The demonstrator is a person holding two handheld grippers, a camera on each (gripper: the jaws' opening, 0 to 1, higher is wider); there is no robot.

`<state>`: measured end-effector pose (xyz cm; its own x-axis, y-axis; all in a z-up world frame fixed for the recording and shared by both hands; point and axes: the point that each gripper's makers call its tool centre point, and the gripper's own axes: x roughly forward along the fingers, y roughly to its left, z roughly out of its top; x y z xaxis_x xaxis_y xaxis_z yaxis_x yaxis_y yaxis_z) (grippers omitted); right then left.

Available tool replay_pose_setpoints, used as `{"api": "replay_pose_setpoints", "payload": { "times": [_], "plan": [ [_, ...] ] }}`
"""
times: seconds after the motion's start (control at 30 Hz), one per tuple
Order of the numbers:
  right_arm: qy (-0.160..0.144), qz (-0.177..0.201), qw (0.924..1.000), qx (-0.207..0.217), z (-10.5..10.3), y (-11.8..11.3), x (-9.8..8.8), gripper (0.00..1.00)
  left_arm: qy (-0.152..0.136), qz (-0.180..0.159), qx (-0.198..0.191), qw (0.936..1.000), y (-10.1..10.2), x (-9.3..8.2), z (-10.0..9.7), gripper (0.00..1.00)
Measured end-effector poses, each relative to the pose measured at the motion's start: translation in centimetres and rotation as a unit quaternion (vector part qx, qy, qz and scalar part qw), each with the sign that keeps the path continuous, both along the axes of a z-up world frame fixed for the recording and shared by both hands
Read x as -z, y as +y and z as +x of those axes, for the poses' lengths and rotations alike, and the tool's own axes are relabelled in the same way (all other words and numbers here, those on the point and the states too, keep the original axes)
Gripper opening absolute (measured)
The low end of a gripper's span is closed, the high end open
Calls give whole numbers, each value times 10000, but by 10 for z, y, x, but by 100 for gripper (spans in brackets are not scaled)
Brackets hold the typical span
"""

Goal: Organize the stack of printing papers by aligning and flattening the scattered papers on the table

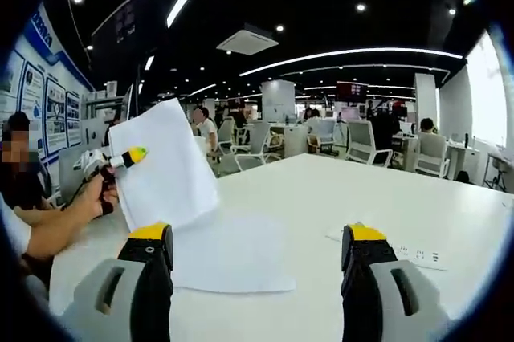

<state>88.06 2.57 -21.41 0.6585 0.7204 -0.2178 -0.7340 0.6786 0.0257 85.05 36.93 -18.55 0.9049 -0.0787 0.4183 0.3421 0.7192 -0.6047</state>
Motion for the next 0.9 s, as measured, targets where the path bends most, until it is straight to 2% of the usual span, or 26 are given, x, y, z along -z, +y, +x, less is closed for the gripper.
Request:
{"api": "replay_pose_setpoints", "payload": {
  "times": [0.13,0.67,0.77,0.9],
  "plan": [
    [-1,-160,9999,-62,0,4,5,82,2,110,21,9999,-4,-2,0,6],
    [85,-170,9997,-150,-1,12,11,82,-93,312,54,9995,-10,-11,-1,6],
    [-20,-217,9995,-225,-3,14,7,81,-103,431,35,9990,-12,-13,-2,6],
    [4,-187,9994,-303,-6,18,8,82,-110,422,-12,9990,-9,-14,-3,6]
  ]
}}
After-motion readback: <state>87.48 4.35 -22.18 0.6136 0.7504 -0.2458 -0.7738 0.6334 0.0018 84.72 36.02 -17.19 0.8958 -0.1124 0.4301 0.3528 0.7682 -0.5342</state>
